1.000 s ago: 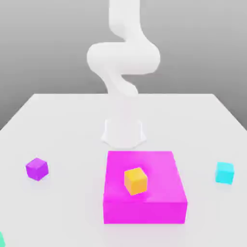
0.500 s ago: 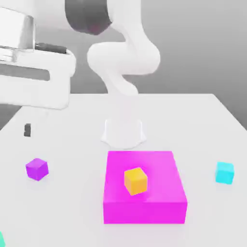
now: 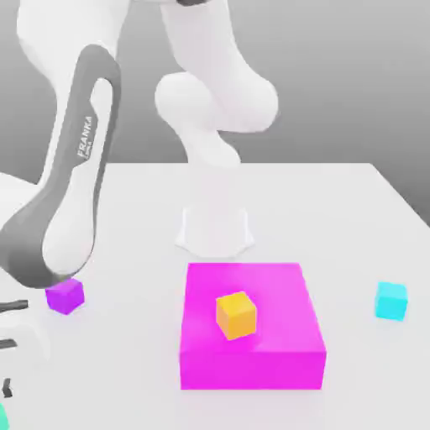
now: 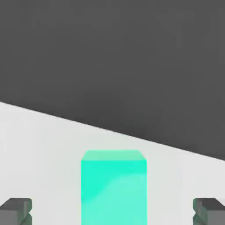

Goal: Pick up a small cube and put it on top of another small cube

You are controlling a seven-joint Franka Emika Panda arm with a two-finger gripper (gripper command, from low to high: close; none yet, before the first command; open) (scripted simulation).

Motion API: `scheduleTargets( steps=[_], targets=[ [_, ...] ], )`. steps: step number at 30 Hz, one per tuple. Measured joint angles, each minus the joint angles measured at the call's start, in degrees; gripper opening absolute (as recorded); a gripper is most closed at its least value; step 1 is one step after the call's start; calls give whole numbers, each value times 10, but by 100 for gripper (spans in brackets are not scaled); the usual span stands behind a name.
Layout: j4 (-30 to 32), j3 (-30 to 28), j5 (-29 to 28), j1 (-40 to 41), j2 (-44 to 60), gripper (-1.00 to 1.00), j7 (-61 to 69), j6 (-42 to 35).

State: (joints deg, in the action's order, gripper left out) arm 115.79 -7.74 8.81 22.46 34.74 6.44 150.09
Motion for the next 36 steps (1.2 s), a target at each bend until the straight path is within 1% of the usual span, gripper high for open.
scheduleTargets(
  steps=[1,7,9,12,19,27,30,34,36],
  targets=[
    [-4,4,3,3,17,-100,3,12],
    [-6,5,5,5,25,-100,5,17],
    [-1,1,2,2,6,-100,2,2],
    [15,-9,-9,-10,-50,-100,-10,-37],
    [130,-9,-42,-109,-196,-100,-194,-65],
    [268,32,-81,-206,-363,-100,-425,-91],
    [320,52,-86,-218,-425,-100,-505,-100],
    [389,93,-76,-234,-507,-100,-601,-113],
    [414,107,-72,-239,-517,-100,-629,-98]
  ],
)
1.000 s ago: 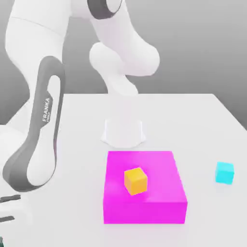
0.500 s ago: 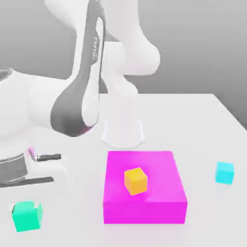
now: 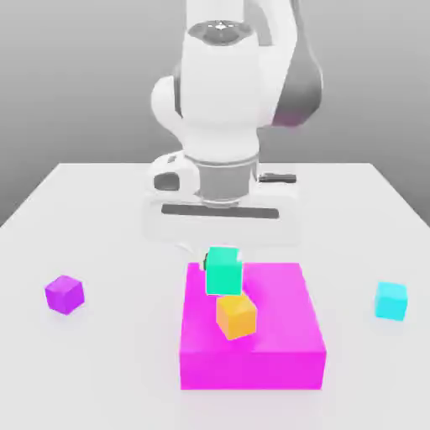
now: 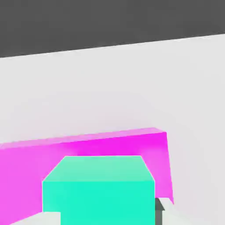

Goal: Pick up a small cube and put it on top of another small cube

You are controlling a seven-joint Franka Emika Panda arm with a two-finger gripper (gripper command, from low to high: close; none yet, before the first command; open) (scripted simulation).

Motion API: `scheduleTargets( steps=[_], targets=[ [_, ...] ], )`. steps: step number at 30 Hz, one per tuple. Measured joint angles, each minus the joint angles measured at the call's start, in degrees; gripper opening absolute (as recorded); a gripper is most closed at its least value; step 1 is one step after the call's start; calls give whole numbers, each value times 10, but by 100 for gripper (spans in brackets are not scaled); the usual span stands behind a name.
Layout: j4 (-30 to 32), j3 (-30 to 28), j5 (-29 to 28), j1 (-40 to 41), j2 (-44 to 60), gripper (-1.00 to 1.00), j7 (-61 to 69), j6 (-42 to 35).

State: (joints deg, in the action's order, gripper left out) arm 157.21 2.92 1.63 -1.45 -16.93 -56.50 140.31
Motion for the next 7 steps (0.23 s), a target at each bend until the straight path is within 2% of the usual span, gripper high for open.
scheduleTargets(
  steps=[4,5,7],
  targets=[
    [23,6,-3,0,65,-100,-12,88],
    [26,7,-4,0,77,100,-13,103],
    [26,7,-4,0,77,100,-13,103]
  ],
)
